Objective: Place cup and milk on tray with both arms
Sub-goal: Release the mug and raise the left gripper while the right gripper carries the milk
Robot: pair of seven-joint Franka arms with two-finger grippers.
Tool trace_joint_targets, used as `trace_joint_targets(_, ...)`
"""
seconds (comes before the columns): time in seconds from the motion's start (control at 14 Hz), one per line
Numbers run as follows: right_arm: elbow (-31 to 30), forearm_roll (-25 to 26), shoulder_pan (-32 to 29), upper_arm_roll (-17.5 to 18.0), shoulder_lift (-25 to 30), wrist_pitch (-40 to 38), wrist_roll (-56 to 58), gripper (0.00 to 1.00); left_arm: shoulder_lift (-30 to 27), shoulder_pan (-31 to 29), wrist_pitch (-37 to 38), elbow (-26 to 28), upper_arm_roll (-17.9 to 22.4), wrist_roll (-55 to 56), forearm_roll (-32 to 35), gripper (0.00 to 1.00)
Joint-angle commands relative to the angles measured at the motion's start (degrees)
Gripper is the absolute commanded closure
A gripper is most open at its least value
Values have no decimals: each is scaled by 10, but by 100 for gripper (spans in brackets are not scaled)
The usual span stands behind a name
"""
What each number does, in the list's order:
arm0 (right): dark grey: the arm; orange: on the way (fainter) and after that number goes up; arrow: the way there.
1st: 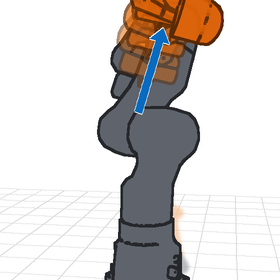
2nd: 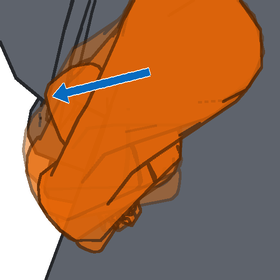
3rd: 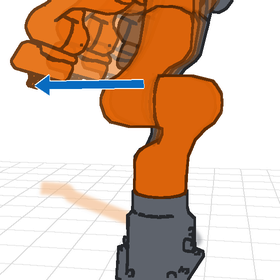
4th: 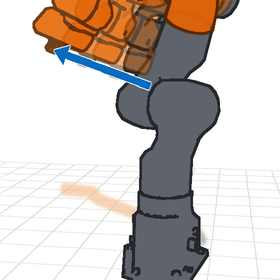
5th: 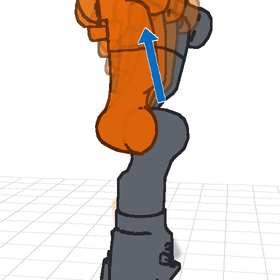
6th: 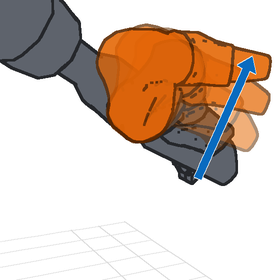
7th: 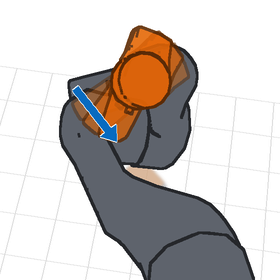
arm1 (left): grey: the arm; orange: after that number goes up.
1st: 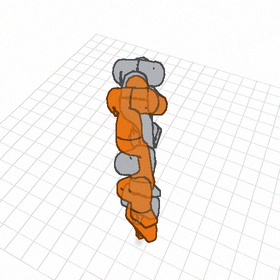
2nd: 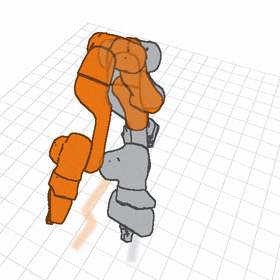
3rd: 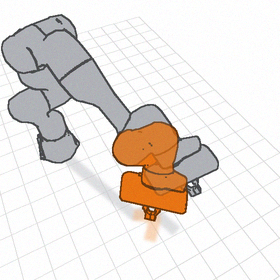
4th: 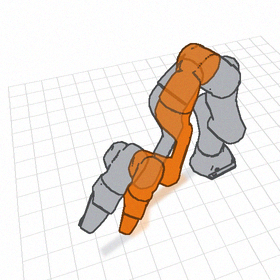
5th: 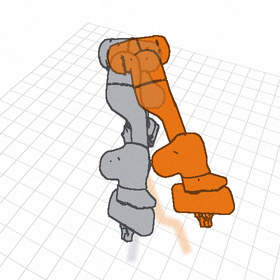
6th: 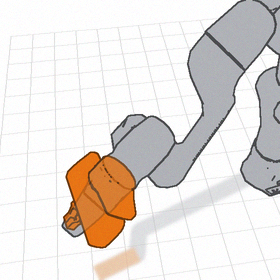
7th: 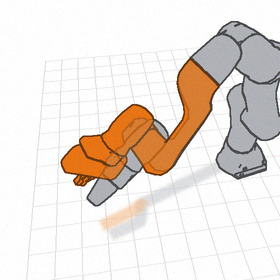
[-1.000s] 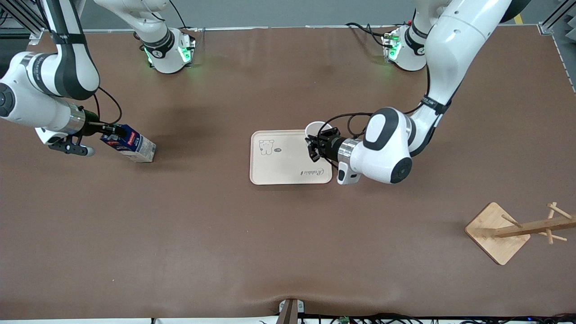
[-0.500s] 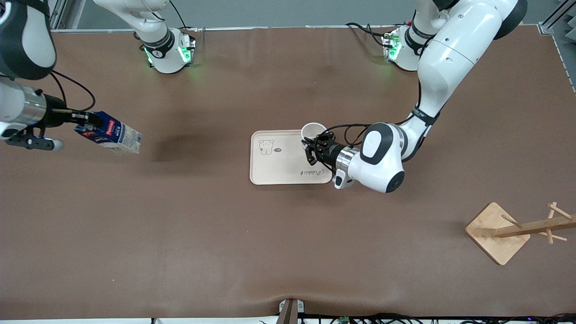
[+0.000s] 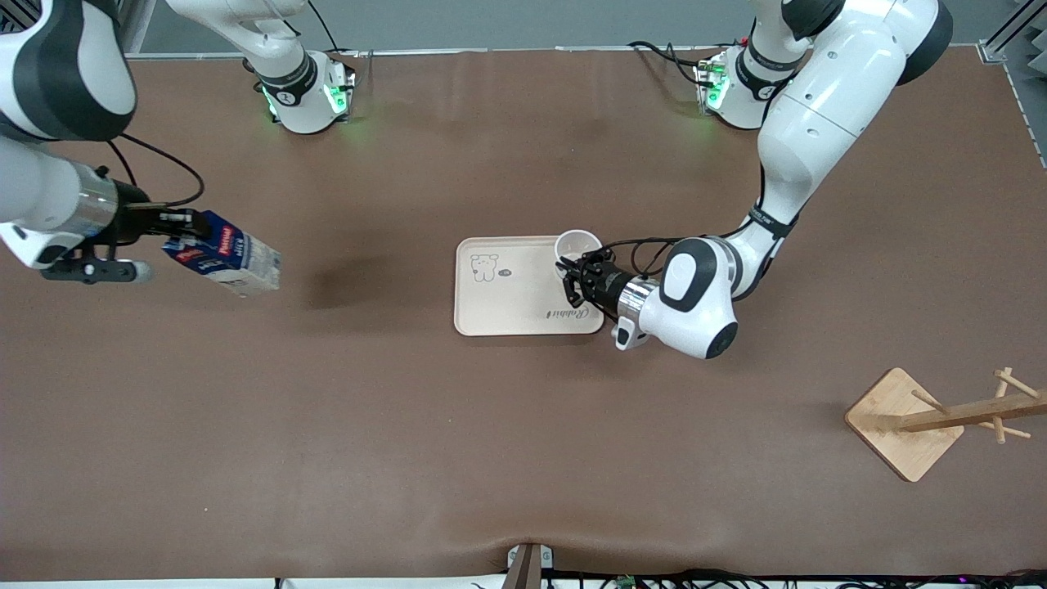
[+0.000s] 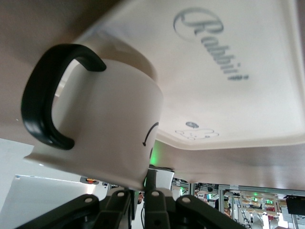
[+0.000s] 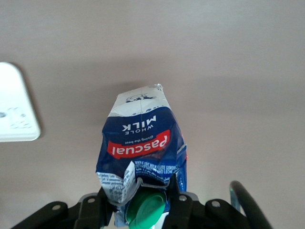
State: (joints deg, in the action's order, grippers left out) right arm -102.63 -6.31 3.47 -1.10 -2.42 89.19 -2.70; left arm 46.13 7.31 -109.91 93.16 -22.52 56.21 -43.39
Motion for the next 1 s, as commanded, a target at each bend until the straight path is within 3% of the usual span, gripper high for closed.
trace_joint_targets(0.0, 14, -48, 42, -3, -10, -2, -12, 100, 11, 0, 7, -9, 2, 2, -9, 100)
trace_joint_targets(0.07, 14, -56, 63, -3, -16, 4, -42, 100, 12, 1, 7, -9, 2, 5, -9, 95)
trace_joint_targets(0.14, 14, -58, 89, -3, -17, 19, -86, 100, 16, 1, 7, -10, 2, 6, -9, 73)
trace_joint_targets(0.29, 13, -61, 156, -3, -35, 52, -162, 100, 17, 2, 7, -12, 2, 6, -10, 13)
trace_joint_targets(0.36, 13, -65, 194, -3, -46, 76, -214, 100, 13, 1, 7, -12, 2, 6, -9, 0)
trace_joint_targets(0.57, 13, -71, 292, -3, -94, 178, -369, 100, 2, 3, 14, -26, 0, 21, -7, 0)
trace_joint_targets(0.79, 13, -70, 338, -4, -120, 218, -473, 100, -31, -1, 36, -52, 1, 38, 4, 0)
trace_joint_targets(0.93, 14, -71, 345, -3, -135, 219, -510, 100, -47, -7, 65, -86, 2, 38, 52, 0)
